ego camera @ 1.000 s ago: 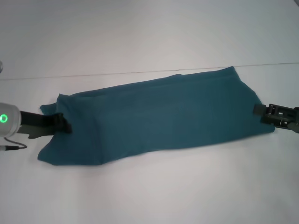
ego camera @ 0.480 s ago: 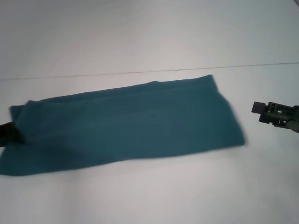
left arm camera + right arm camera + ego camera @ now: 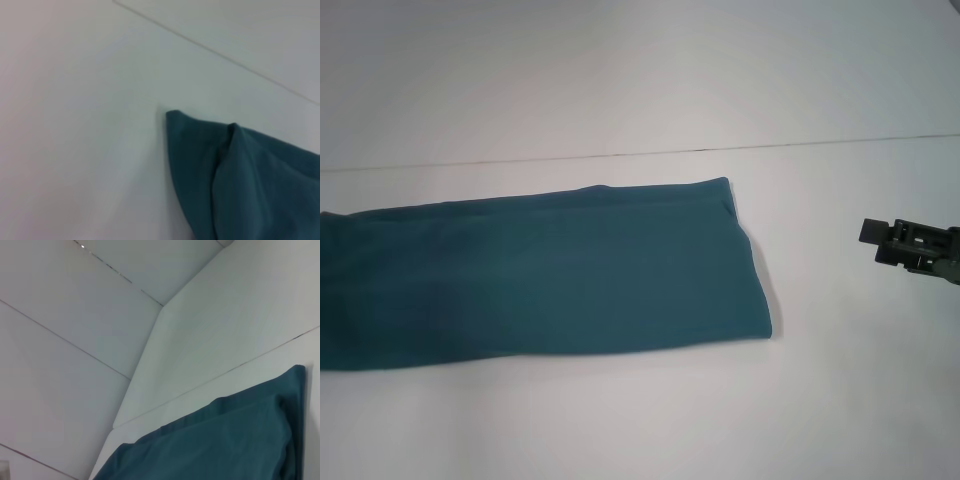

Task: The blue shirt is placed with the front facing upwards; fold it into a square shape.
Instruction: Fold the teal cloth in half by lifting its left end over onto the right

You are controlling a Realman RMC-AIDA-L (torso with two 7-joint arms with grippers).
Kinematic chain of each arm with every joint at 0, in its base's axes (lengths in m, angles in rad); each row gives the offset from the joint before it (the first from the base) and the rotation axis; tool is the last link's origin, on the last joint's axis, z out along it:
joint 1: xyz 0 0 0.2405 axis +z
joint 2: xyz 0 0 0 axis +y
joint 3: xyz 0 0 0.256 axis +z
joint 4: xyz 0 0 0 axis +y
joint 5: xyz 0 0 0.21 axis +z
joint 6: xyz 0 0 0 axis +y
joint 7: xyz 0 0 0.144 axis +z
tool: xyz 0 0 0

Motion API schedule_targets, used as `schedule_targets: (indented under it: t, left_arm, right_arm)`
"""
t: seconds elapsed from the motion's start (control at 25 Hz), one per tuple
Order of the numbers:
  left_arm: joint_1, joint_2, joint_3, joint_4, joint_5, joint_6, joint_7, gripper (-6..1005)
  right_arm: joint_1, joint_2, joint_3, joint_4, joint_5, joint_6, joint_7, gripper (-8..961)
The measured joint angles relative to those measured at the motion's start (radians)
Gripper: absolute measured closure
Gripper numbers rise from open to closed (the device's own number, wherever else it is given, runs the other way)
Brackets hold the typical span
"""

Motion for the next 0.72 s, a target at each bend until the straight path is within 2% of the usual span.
schedule_targets:
  t: [0.12,0.24,0.48,0.6,0.72]
  left_arm:
    - [-0.007,-0.006,0.006,0.021,-0.004,0.031,-0.006,923]
    - [-0.019,-0.007,0.005,0.046,-0.052,0.119,0.009,923]
    - [-0.049,0.001,0.013,0.11,-0.246,0.316,0.052,922]
    - [-0.077,0.0,0.02,0.114,-0.297,0.354,0.059,921]
    - [-0.108,-0.013,0.026,0.108,-0.33,0.365,0.064,921]
  right_arm:
    - [0.0,0.0,0.0,0.0,0.0,0.0,-0.001,29]
    - [-0.002,-0.001,0.0,0.0,-0.001,0.0,-0.001,29]
    - [-0.001,-0.002,0.0,0.0,-0.001,0.0,-0.002,29]
    - [0.0,0.0,0.0,0.0,-0.001,0.001,-0.004,29]
    - [0.001,0.001,0.0,0.0,-0.001,0.001,-0.005,28]
